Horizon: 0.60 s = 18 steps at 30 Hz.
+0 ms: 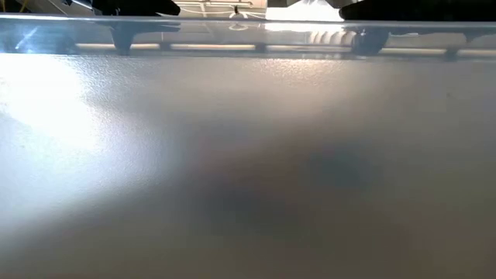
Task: Pick & Place Toothbrushes
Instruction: Put the orange toothbrush into the transparent bin
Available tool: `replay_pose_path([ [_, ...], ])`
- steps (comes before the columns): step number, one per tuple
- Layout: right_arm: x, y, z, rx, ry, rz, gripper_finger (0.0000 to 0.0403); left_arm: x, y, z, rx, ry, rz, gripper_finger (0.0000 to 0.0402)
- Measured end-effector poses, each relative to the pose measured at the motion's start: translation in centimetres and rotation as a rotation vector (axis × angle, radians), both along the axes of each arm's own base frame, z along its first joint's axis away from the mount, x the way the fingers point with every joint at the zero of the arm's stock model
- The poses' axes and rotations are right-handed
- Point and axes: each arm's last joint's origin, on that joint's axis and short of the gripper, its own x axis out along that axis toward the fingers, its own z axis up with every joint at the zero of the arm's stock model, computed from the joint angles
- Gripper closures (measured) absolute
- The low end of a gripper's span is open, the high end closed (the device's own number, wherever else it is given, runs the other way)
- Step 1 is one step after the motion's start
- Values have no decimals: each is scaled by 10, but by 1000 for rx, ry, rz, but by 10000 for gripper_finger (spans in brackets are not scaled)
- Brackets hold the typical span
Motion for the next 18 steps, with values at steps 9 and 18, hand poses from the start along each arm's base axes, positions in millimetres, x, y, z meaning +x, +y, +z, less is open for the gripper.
replay_pose_path([
  [9, -2, -3, -3, -14, 15, -86, 399, 0, 0, 0, -201, -42, 39, 233],
  [18, -2, -3, -4, -15, 21, -104, 398, -1, -6, 16, -494, 96, -52, 233],
])
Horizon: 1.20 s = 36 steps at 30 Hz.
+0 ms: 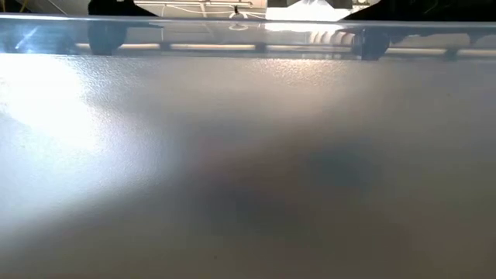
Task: Pick & Place Toothbrushes
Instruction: Put the orange toothbrush into the transparent bin
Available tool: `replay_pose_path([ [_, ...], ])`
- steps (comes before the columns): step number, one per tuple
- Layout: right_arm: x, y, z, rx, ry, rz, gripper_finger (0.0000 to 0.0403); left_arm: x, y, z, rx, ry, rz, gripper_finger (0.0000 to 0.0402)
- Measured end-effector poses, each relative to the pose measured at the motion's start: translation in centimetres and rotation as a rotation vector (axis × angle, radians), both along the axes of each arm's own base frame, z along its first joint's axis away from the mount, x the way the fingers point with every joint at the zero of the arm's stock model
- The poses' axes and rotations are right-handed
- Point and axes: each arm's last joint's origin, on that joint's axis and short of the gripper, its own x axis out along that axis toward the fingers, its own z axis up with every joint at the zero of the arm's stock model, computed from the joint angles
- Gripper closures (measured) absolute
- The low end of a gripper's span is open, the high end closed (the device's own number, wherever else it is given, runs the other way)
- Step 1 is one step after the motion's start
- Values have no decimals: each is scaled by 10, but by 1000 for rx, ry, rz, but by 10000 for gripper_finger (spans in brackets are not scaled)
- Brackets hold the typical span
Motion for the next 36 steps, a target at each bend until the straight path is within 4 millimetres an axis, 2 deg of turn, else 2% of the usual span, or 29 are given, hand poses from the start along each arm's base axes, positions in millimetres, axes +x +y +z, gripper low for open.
replay_pose_path([
  [4, 0, 0, 0, -3, 0, 0, 398, -3, -2, 9, -156, 92, -53, 233],
  [8, 0, 0, 0, -3, 2, 0, 398, -5, -6, 7, -349, 241, -68, 233],
  [17, 0, 0, 0, -3, 8, 0, 398, -7, -15, -34, -684, 781, 68, 233],
  [20, 0, 0, -1, -3, 9, 0, 398, -1, -22, -46, -724, 888, 54, 233],
  [26, 0, 0, -1, -22, 10, 2, 398, 2, -44, -69, -691, 1036, 55, 233],
  [31, 0, 0, -1, -23, 14, 2, 398, -14, -68, -83, -700, 1251, 79, 233],
  [36, 0, 0, -1, -24, 16, 2, 398, -35, -80, -90, -669, 1395, 251, 233],
])
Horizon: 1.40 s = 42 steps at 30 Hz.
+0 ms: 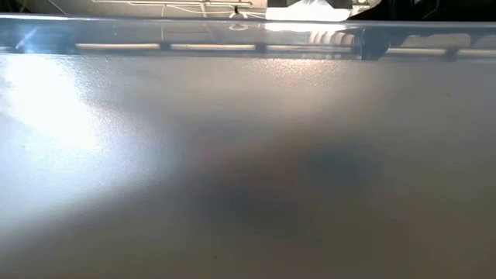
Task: Pick & Place Toothbrushes
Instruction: Put the orange toothbrush into the transparent bin
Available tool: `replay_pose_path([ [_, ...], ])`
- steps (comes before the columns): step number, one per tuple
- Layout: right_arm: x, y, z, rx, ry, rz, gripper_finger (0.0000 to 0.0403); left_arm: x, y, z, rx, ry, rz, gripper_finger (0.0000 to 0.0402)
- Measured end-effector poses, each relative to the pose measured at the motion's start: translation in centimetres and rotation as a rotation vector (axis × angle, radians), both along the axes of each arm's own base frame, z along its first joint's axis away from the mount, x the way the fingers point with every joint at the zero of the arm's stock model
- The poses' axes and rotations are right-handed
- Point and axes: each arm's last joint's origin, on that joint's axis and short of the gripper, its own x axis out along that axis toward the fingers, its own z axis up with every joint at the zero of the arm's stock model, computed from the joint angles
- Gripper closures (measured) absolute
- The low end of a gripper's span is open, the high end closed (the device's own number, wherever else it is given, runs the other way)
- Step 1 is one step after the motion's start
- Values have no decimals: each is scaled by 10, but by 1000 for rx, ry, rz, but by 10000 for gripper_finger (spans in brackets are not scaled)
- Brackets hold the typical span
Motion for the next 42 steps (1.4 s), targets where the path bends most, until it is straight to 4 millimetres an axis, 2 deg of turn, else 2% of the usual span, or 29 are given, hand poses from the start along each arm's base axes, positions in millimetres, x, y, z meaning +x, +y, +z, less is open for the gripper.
replay_pose_path([
  [8, 0, 0, 0, 0, 0, 0, 398, -15, -11, -1, 74, 41, 67, 233],
  [21, 0, 0, 0, -1, 1, 0, 398, -16, -11, -2, 192, -110, 7, 233],
  [33, 0, 0, 0, -4, 2, 0, 398, -25, -3, -20, 220, -39, 3, 233],
  [42, 0, 0, 0, -4, 2, 1, 398, -28, -2, -23, 177, 12, -16, 233],
])
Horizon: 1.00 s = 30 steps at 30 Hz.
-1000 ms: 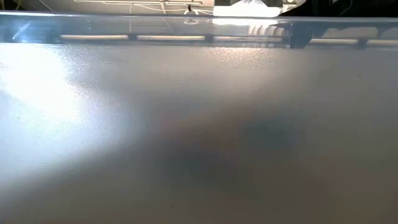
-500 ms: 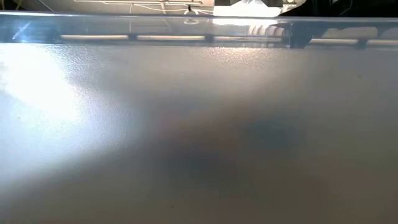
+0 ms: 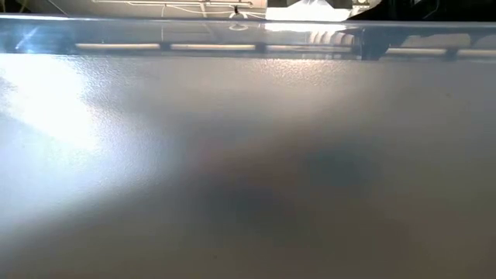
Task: Pick & Place Toothbrushes
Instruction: Put the orange toothbrush into the transparent bin
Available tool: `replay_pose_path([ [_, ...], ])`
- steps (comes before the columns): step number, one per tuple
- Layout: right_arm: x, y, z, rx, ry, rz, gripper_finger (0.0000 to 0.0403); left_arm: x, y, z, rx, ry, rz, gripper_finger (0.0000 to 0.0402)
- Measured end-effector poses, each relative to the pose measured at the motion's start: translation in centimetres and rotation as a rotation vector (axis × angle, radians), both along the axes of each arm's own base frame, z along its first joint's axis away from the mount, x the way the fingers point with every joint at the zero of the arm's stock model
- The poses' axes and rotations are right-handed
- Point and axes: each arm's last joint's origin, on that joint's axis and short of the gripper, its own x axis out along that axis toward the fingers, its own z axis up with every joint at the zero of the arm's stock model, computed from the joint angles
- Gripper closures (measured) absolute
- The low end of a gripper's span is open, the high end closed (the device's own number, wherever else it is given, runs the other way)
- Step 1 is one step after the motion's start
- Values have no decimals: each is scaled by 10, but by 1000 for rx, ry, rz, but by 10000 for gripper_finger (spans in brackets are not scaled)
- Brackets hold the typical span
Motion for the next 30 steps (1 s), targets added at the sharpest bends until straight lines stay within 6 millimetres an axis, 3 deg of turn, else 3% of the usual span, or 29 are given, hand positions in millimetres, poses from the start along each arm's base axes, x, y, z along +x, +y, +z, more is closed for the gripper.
replay_pose_path([
  [19, 0, 0, 0, -18, 0, 1, 398, 0, -2, 0, 12, -53, -60, 233],
  [30, 0, 0, 0, -26, 2, 3, 398, -12, -18, -11, 49, -16, -102, 233],
])
